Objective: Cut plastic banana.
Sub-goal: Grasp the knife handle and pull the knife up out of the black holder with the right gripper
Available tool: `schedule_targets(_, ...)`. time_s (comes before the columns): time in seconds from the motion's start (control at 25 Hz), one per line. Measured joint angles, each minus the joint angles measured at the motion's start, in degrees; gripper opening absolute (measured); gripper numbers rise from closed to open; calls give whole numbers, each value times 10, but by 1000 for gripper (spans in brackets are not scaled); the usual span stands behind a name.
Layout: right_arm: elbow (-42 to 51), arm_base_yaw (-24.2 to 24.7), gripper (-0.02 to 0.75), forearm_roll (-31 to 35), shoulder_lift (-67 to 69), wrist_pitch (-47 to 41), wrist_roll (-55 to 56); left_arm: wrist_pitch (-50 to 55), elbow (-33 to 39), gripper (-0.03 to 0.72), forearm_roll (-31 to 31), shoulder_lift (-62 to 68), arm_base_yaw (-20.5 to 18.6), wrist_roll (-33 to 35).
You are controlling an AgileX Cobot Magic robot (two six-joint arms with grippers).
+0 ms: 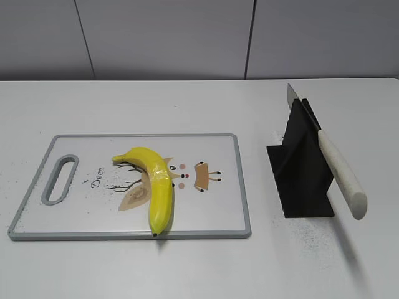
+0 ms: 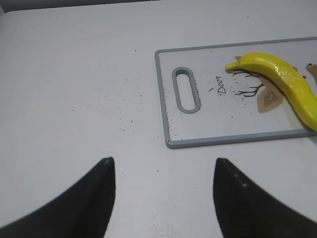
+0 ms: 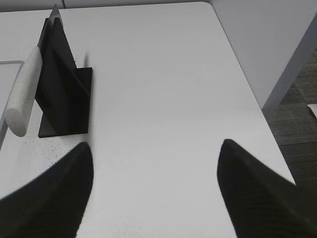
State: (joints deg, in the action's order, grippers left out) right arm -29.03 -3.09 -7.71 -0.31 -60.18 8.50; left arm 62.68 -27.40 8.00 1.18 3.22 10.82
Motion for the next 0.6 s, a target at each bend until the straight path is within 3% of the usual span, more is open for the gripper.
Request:
schedule_targets(0.32,0,0,589,2,1,-2,0,0,0,585,0,0,0,0)
schedule_targets(0.6,-47,0,589,25,115,-81,0,0,0,587,0,0,0,0)
